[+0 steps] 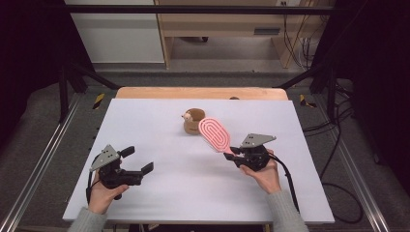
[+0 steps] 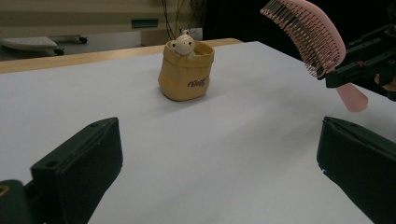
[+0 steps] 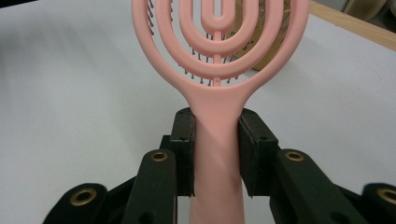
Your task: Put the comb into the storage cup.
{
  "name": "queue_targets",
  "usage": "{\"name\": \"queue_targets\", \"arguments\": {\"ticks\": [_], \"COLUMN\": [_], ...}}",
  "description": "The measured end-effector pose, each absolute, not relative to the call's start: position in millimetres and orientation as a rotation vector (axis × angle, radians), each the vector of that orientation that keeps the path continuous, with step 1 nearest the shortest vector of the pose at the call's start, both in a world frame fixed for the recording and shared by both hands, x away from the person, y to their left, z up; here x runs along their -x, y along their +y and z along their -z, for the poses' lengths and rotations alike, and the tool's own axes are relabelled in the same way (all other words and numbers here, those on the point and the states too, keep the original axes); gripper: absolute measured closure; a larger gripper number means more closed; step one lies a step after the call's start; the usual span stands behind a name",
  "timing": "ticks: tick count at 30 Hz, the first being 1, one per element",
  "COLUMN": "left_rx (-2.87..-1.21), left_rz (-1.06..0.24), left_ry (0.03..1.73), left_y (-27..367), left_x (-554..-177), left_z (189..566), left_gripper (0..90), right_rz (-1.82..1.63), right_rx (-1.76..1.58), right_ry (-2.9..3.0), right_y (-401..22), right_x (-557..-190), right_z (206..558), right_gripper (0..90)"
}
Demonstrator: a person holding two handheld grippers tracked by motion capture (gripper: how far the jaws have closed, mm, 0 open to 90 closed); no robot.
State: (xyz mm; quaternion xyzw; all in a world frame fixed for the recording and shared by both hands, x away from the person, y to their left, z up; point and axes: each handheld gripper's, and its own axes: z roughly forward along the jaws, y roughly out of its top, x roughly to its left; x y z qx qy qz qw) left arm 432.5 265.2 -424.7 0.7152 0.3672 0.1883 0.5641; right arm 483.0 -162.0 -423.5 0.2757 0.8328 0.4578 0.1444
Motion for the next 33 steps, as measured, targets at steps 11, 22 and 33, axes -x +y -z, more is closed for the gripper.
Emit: {"name": "queue_targets", "arguments": {"ticks": [11, 22, 33], "left_rx": [-1.668, -1.654, -1.625], "left_rz": [-0.448, -0.468, -0.46], "left_ry": [0.886, 0.917, 0.917], "left_y": [255, 243, 231], "left_x": [-432, -431, -433], "left_z": [420, 414, 402], "left_gripper": [0.3, 0.3, 0.3], "right_rz": [-1.374, -1.393, -1.413], "right_rx": [-0.789, -0.787, -0.786], "right_ry": [2.358, 2.336, 2.316], "right_y": [-159, -157, -155], "right_x": [-478, -476, -474], "right_z": [421, 420, 420], "right_gripper": [70.2, 70.2, 70.3]}}
